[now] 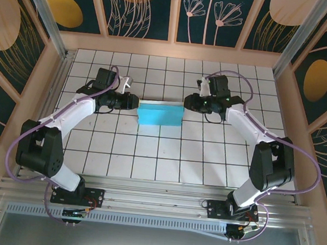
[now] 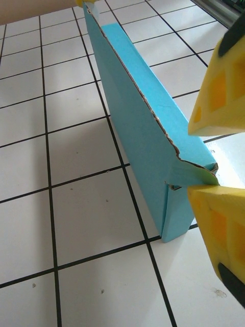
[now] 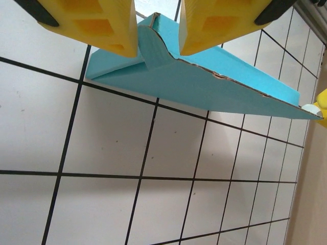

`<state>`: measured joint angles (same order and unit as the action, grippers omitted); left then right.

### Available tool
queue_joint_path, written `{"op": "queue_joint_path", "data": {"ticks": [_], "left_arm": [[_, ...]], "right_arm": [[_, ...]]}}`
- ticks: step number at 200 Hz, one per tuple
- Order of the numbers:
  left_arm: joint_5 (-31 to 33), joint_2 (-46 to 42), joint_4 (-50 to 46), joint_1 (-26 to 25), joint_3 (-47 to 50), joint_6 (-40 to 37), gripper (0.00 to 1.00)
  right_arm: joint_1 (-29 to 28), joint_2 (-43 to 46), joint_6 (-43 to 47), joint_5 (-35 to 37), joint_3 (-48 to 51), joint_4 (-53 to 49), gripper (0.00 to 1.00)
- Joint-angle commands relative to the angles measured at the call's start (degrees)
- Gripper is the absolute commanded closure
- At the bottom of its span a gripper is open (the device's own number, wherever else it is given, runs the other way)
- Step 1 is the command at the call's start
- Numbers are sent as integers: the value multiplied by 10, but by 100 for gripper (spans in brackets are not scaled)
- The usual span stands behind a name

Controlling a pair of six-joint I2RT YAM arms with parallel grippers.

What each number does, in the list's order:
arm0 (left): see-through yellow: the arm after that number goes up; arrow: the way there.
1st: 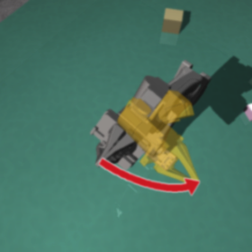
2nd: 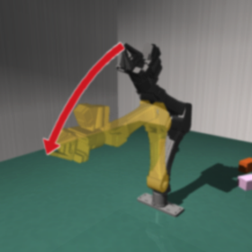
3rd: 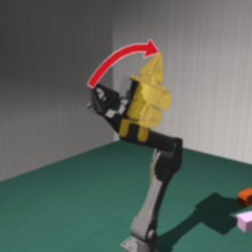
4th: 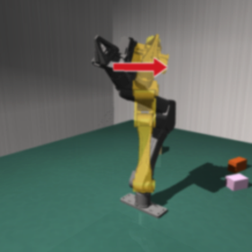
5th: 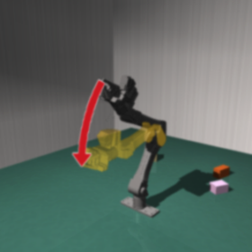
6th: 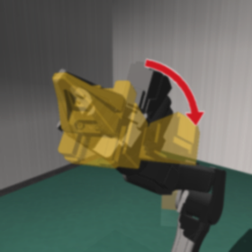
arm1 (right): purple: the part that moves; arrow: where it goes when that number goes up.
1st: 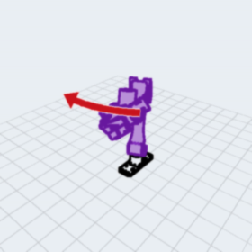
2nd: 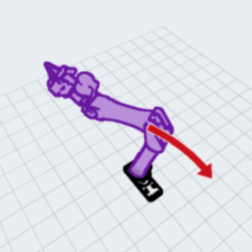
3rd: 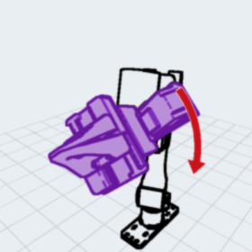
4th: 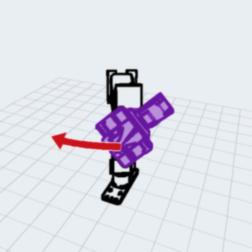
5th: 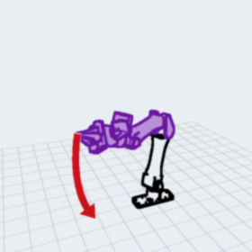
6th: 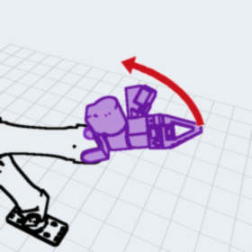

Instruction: Fold the paper box

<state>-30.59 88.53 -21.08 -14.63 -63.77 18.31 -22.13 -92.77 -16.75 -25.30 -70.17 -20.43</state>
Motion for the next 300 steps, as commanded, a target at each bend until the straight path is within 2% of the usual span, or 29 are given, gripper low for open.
{"op": "queue_joint_path", "data": {"ticks": [1, 86, 118, 134, 164, 184, 300], "left_arm": [[0, 6, -7, 0, -16, -3, 63], [-3, 12, -9, 0, -19, -2, 68], [-3, 16, -10, 0, -17, -3, 70], [-3, 16, -9, 0, -17, -2, 71], [-5, 16, -8, 0, -17, -1, 72], [-6, 17, -8, 0, -17, -1, 73], [-19, 17, 2, -1, -10, 9, 79]], "right_arm": [[-2, -17, 27, 4, -23, -15, 71], [-7, -27, 25, -12, -26, -10, 83], [-10, -26, 21, -13, -22, -7, 83], [-10, -27, 20, -12, -22, -6, 77], [-11, -28, 19, -16, -22, -2, 74], [-12, -31, 18, -20, -23, -2, 79], [-21, -28, -6, -20, -23, -3, 85]]}}
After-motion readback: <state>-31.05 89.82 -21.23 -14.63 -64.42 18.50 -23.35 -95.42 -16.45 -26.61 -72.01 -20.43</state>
